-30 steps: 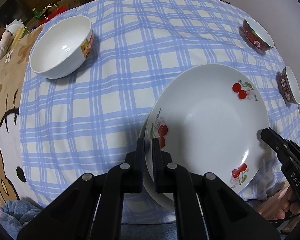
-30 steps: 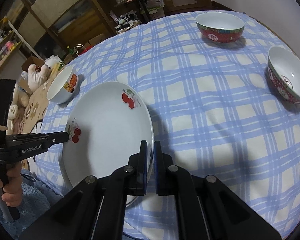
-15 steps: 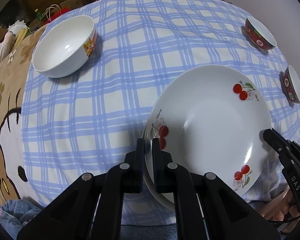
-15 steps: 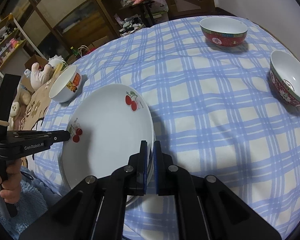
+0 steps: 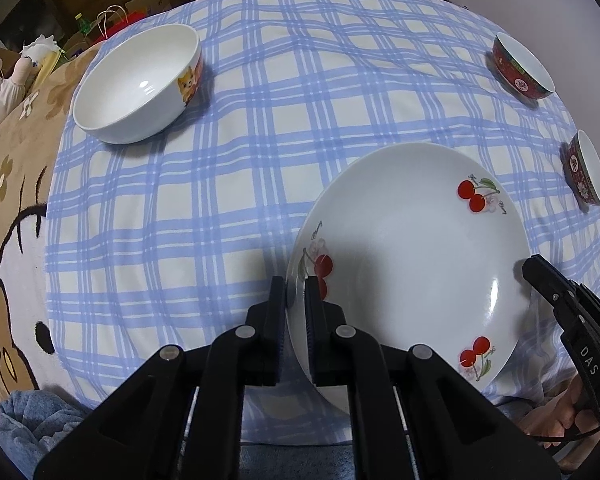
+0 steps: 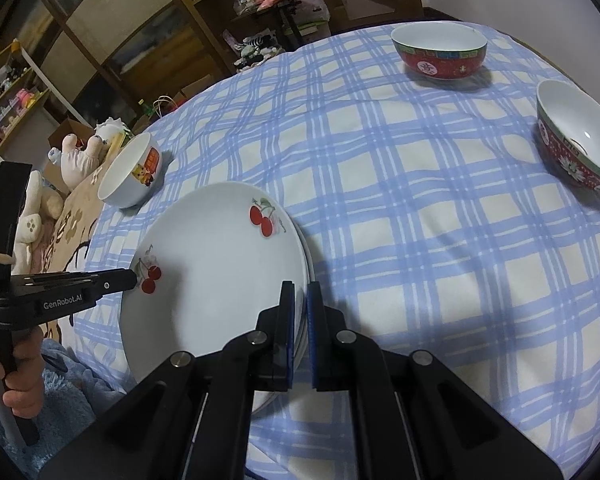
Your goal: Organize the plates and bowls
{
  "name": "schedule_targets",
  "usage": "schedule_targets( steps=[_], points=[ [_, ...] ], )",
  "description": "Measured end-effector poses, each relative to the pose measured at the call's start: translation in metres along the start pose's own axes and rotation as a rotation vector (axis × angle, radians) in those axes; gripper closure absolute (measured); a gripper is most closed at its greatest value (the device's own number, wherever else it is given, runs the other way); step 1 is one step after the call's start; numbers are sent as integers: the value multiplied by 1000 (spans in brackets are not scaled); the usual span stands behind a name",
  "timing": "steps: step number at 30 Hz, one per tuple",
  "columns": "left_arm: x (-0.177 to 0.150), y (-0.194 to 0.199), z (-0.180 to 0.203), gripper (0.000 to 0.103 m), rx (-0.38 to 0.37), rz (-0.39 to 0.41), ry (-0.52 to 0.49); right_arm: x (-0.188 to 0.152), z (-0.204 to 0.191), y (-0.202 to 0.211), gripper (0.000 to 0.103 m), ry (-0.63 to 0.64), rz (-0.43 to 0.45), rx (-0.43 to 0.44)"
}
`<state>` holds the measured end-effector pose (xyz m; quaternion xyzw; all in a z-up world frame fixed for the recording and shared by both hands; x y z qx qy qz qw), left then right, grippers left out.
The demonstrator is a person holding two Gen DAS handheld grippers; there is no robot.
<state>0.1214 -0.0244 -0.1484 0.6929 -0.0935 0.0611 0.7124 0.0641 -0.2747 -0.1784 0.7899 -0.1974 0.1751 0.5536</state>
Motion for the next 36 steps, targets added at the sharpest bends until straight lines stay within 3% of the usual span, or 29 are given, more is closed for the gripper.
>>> schedule_targets(
  steps=[7, 29, 34, 36],
  points=[
    [-1, -1, -1, 83, -35, -25, 8, 0, 0, -1, 96, -4, -8, -3],
    [3, -2, 1, 63, -5, -1, -21, -2, 1, -6, 95, -6, -28, -21],
    [8, 6, 1, 48, 5, 44, -29, 0, 0, -3, 86, -1, -27, -60],
    [10, 9, 0, 44, -18, 45, -33, 2, 2, 0, 73, -6, -17, -68]
  ],
)
Point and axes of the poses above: each gripper's, at about its wrist camera, not at the fingertips, and y roughly against the way its jaws point, z to its right, x to its top, the point moved 1 cm from there along -y, roughly the way its jaws point, and after that the axes turned 7 degrees about y, right-handed, at the moved point
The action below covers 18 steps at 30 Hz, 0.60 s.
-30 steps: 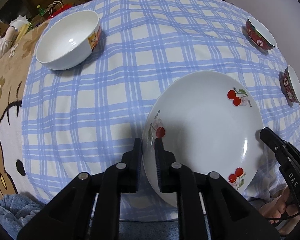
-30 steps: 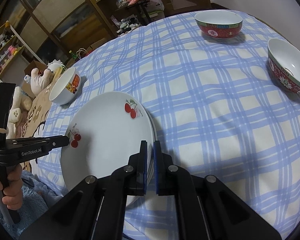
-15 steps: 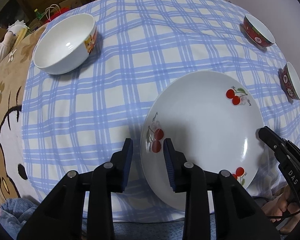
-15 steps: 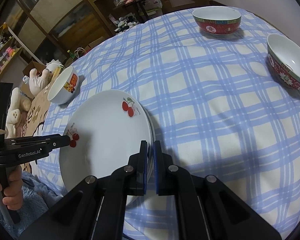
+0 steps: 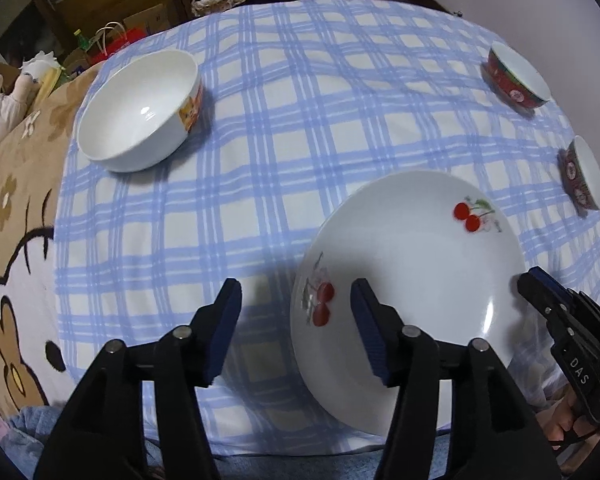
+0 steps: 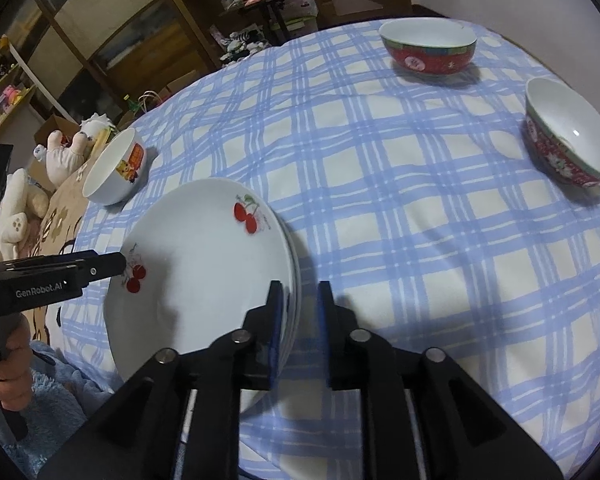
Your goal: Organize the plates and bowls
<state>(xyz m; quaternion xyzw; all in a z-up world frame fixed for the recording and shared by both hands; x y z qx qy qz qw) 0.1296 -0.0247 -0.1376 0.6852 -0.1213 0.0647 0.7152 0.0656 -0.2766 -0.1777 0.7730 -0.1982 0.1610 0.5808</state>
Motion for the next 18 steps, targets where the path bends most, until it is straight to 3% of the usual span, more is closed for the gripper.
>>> schedule_targets(
  steps=[2, 5, 7, 13, 18],
  points=[
    [2, 3, -1, 34, -23, 2, 0, 4, 0, 2, 60, 4, 5, -4],
    [7, 13, -3, 21, 2, 49, -12, 10, -3, 3, 56, 20, 11, -28],
    [11, 20, -5, 15, 30, 76, -24, 16, -6, 3, 48, 31, 10, -30],
    [25, 41, -18, 13, 43, 89, -32, 38, -20, 11, 16, 55, 36, -22],
    [46, 54, -38, 13, 51, 102, -20, 64, -40, 5, 13, 109, 28, -13]
  ],
)
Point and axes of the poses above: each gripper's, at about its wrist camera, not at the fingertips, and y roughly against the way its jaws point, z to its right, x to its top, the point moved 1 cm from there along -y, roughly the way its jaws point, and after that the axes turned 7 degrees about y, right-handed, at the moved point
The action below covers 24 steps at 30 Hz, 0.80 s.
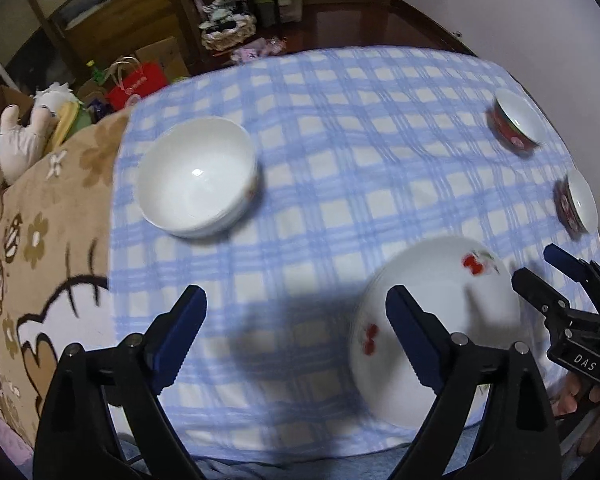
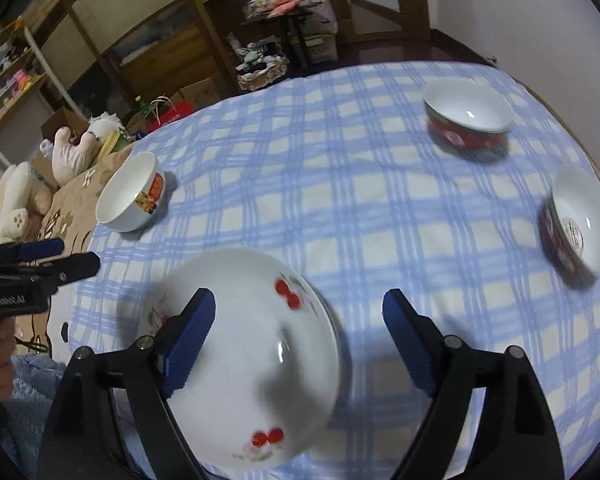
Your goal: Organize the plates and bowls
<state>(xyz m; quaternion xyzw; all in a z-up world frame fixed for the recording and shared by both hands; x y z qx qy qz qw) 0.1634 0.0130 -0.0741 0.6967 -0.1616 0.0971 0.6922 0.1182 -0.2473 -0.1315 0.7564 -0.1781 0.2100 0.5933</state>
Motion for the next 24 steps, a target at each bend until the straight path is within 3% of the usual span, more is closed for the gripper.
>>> schedule_targets(
  steps=[11, 17, 24],
  points=[
    [52, -11, -77, 13, -4, -4, 140, 69, -48, -32, 12, 82, 19, 53],
    [69, -27, -110, 13, 45, 26, 144, 104, -77, -58, 12, 111, 23, 80],
    [85, -56, -139, 13, 48, 13, 189, 131, -113, -89, 12, 117, 24, 128]
  ],
)
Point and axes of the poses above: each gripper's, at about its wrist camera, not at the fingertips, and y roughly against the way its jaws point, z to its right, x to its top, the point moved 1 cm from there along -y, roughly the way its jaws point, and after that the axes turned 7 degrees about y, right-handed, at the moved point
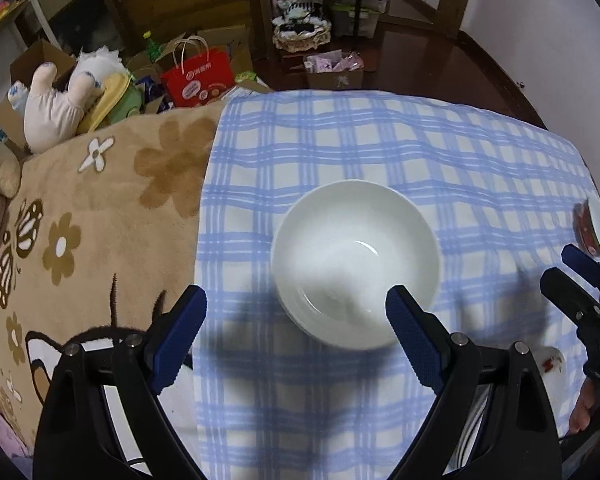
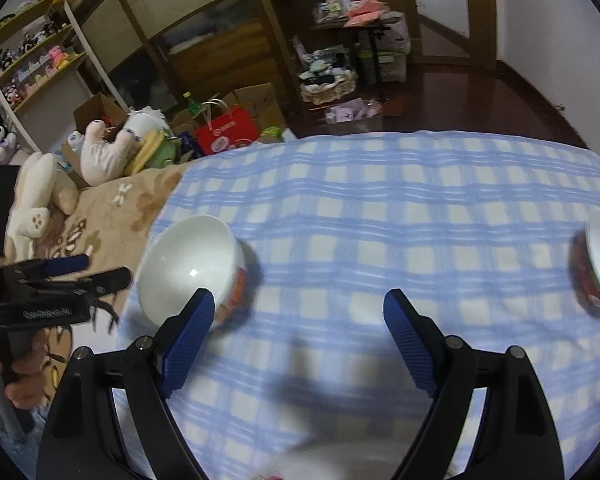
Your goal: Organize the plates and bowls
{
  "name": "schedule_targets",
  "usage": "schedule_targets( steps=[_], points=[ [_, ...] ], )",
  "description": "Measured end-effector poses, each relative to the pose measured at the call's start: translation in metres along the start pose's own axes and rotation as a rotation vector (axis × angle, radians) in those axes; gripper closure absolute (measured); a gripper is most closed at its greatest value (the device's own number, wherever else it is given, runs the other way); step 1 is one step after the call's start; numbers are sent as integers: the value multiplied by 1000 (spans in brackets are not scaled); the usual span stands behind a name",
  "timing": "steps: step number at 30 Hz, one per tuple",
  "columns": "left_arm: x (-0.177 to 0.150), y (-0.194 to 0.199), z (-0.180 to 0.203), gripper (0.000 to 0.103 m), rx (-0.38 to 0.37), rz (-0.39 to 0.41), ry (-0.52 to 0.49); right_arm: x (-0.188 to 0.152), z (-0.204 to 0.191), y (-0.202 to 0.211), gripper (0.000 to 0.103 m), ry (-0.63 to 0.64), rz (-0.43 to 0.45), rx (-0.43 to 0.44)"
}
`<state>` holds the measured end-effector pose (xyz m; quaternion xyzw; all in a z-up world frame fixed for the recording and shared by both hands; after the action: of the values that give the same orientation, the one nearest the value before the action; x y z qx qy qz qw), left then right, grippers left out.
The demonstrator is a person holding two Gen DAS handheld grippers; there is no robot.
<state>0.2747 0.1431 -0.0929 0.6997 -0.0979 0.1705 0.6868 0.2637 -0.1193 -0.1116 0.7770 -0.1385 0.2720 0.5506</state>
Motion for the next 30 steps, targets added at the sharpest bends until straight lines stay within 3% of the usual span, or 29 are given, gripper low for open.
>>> schedule_targets(
  steps=[10, 12, 15, 16, 17, 19, 22, 23, 27, 30],
  points=[
    [10, -54, -20, 13, 1, -89, 57, 17, -34, -63, 12, 35, -103, 19],
    [11, -62, -24, 18, -2, -102, 68, 16, -35, -73, 13, 27, -121, 26],
    [10, -75, -28, 37, -21, -137, 88, 15, -36, -88, 28, 18, -162, 36],
    [9, -77, -29, 47, -23, -143, 95, 14, -36, -93, 32, 13, -179, 36],
    [9, -80, -30, 57, -20, -147, 105, 12, -35, -99, 40, 5, -199, 37],
    [8, -84, -34, 63, -23, -154, 135, 8, -35, -107, 61, -4, -232, 47],
    [6, -86, -38, 82, -121, -180, 196, 4, -39, -109, 74, -8, -235, 99],
    [5, -86, -37, 89, -141, -187, 196, 3, -42, -109, 85, -2, -239, 116],
    [0, -79, -23, 94, -109, -168, 142, 1, -50, -105, 90, 34, -239, 76],
    [-3, -73, -23, 93, -132, -177, 168, -2, -47, -96, 90, 11, -226, 74]
  ],
)
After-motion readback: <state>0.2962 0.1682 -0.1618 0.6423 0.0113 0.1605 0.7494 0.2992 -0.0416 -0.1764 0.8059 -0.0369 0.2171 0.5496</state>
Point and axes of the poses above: each gripper's, at about its wrist camera, not at the fingertips, and y roughly against the way its jaws point, z to its right, x to its top, the point moved 1 cm from there along -y, roughly the way its jaws point, and after that the axes turned 7 degrees about y, right-handed, at the moved point
